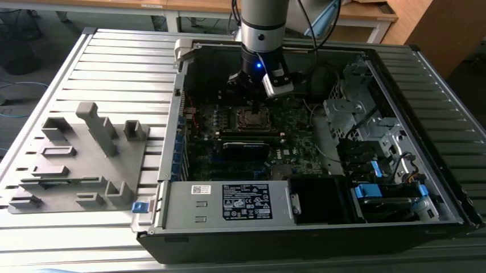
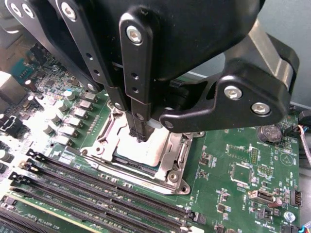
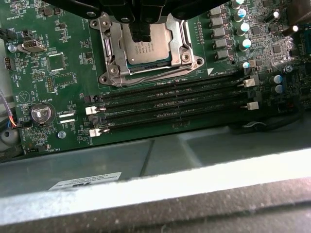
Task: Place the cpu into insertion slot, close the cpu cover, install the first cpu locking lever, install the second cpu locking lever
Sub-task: 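Install the second cpu locking lever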
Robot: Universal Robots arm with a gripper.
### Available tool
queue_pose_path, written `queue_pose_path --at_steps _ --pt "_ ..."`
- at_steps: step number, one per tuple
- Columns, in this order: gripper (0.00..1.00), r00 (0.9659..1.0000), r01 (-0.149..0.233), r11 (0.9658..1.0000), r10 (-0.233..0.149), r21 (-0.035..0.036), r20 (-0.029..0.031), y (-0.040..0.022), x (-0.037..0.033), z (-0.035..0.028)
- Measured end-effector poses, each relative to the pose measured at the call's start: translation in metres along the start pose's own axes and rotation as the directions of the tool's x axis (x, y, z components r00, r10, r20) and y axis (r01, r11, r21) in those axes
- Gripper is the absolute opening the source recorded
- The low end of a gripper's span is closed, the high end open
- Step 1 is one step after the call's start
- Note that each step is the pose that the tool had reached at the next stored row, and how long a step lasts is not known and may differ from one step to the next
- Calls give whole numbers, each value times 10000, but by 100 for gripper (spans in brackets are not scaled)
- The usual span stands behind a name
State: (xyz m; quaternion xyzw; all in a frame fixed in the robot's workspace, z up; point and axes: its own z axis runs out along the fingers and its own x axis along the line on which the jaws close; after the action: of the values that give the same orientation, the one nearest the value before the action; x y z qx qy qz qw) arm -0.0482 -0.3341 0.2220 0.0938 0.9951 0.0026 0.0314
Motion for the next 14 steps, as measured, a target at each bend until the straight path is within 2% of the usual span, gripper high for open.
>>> queue_pose_path --at_steps 6,14 --pt "11 10000 0 10000 0 3 -1 0 -1 -16" --pt "11 10000 0 10000 0 2 -1 1 -6 -103"
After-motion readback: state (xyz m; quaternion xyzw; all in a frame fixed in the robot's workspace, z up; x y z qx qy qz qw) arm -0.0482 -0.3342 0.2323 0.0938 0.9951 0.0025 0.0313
